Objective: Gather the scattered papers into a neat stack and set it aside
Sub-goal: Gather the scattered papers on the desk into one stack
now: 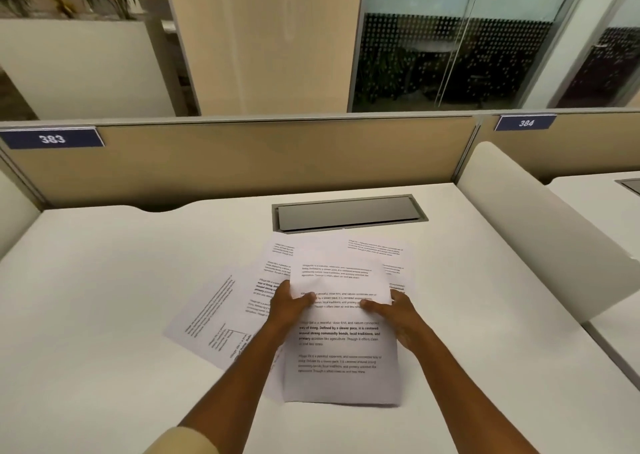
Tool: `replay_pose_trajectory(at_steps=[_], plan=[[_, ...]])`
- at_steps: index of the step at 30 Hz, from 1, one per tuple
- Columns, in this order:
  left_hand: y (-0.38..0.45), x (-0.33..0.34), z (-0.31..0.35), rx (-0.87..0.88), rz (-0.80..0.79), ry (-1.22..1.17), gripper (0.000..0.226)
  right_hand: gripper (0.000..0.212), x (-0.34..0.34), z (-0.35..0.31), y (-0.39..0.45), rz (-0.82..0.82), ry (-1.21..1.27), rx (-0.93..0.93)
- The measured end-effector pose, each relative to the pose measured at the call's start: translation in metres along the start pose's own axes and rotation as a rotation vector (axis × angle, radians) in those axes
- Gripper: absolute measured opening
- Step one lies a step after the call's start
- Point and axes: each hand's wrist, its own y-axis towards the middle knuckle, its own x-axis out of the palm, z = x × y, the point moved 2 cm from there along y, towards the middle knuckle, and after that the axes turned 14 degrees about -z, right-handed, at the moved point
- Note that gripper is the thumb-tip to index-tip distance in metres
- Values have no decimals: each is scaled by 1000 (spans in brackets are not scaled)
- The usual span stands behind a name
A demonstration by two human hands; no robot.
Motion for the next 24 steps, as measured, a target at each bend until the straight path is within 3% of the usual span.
replay_pose_trajectory(at_steps=[3, 8, 11, 16, 24], plan=[[2, -27, -4, -54, 68, 116, 55, 54, 26, 6, 13, 20, -62, -3], [24, -69, -17, -174, 95, 316, 91, 72, 41, 39, 62, 60, -89, -22], [35, -86, -13, -210, 75, 449, 87, 68, 53, 38, 74, 82, -92, -9], [54, -102, -13, -276, 18, 487, 90, 29, 79, 11, 67, 172, -162, 12], [60, -95, -3, -322, 159, 630, 75, 44, 91, 8, 93, 295, -243, 54]])
